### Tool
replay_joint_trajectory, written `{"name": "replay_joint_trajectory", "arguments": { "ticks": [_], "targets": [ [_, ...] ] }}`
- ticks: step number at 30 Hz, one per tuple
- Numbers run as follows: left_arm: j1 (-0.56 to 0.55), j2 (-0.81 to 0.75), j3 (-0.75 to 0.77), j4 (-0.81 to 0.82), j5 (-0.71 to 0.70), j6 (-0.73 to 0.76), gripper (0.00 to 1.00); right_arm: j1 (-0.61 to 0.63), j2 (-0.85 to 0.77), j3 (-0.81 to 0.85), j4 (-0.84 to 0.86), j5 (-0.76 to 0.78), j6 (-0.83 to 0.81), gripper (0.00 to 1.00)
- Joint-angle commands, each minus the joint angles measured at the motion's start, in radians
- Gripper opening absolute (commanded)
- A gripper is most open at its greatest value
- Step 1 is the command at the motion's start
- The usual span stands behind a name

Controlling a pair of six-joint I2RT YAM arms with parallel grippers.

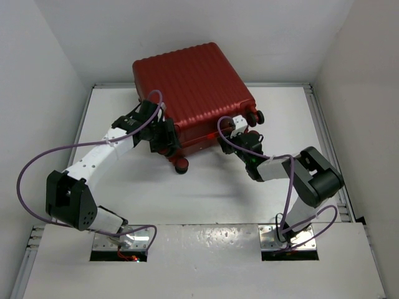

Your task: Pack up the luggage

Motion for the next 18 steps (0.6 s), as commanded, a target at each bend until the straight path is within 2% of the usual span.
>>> {"name": "replay_joint_trajectory", "arguments": {
  "ticks": [1,2,3,4,13,18],
  "targets": [
    [0.065,-0.001,-0.027,0.092,-0.073,-0.017,0.12,-0.002,0.013,0.037,0.111,-0.061,-0.033,0.16],
    [0.065,-0.001,-0.027,0.092,-0.073,-0.017,0.12,-0.002,0.014,0.034,0.118,-0.061,-0.038,0.11],
    [0.074,-0.001,-0.027,0.092,-0.073,-0.017,0.12,-0.004,0.016,0.035,0.123,-0.055,-0.041,0.01],
    [0.074,-0.011,-0.037,0.092,-0.073,-0.017,0.10,-0.005,0.014,0.034,0.134,-0.052,-0.050,0.00],
    [0.203,-0.011,-0.067,0.072,-0.073,-0.026,0.00,-0.048,-0.072,-0.038,0.152,-0.029,-0.061,0.00],
    [0.261,-0.011,-0.067,0.054,-0.050,-0.017,0.00,-0.096,-0.102,-0.087,0.151,-0.022,-0.073,0.00]
  ]
}}
